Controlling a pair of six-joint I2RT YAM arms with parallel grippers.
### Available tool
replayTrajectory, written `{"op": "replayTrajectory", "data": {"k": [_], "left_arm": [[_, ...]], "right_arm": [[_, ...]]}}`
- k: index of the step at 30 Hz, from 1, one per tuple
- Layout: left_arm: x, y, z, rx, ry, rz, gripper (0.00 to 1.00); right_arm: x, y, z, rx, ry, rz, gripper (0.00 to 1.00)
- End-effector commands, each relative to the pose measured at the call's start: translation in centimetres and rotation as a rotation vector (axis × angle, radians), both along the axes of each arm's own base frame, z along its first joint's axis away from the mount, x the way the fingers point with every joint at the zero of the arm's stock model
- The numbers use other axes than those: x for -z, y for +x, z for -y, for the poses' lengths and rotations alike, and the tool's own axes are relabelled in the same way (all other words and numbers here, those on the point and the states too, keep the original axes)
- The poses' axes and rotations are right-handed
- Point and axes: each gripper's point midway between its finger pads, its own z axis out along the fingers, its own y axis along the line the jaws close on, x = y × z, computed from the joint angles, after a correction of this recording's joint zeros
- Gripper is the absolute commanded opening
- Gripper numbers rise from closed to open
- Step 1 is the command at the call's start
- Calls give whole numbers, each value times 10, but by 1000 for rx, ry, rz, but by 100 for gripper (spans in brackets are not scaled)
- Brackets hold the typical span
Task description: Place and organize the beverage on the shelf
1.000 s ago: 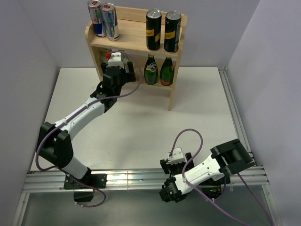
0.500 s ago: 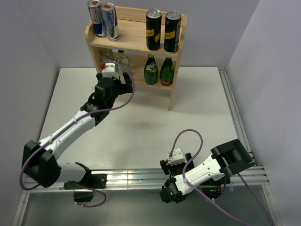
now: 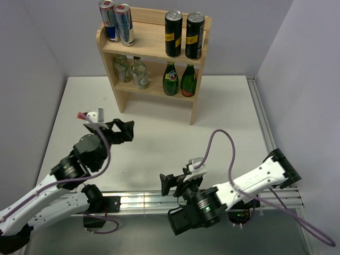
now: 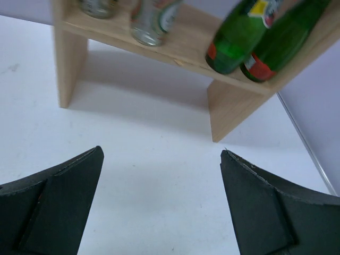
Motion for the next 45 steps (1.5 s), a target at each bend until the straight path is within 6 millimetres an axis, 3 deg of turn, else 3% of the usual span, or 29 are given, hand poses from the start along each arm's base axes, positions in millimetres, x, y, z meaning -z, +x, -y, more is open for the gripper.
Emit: {"op": "replayTrajectory", "data": {"k": [1,3,7,11,12,13,14,15,19,29,45], "left_arm": [[-9,-13,-44,-142,-34,-11,99],[-26,-18,-60,-199,-67,-3,99],[-45,-30,-81,-239,-44,-37,99],[-52,-39,-93,-235,-30,-23,99],[-55,-42,-100,-241,-45,-9,99],[-53,-44,-102,-242,-40,-4,99],[-55,-46,-104,-239,-50,6,99],[-57,-49,-110,-242,-63,18,99],[-50,-51,-115,-256,-56,23,99],[-40,-47,-105,-227,-37,17,99],[-33,-43,-99,-201,-12,17,99]], "right_arm": [[-108,18,12,-33,39,211,100],[-153,25,22,-21,73,256,100],[-200,34,37,8,79,305,100],[-217,39,52,28,-13,343,100],[-216,37,46,43,31,320,100],[-220,41,56,65,53,310,100],[-219,43,64,67,-71,344,100],[-213,39,54,86,11,293,100],[-215,42,63,61,45,270,100],[-215,40,57,70,13,291,100],[-212,43,63,75,46,282,100]]}}
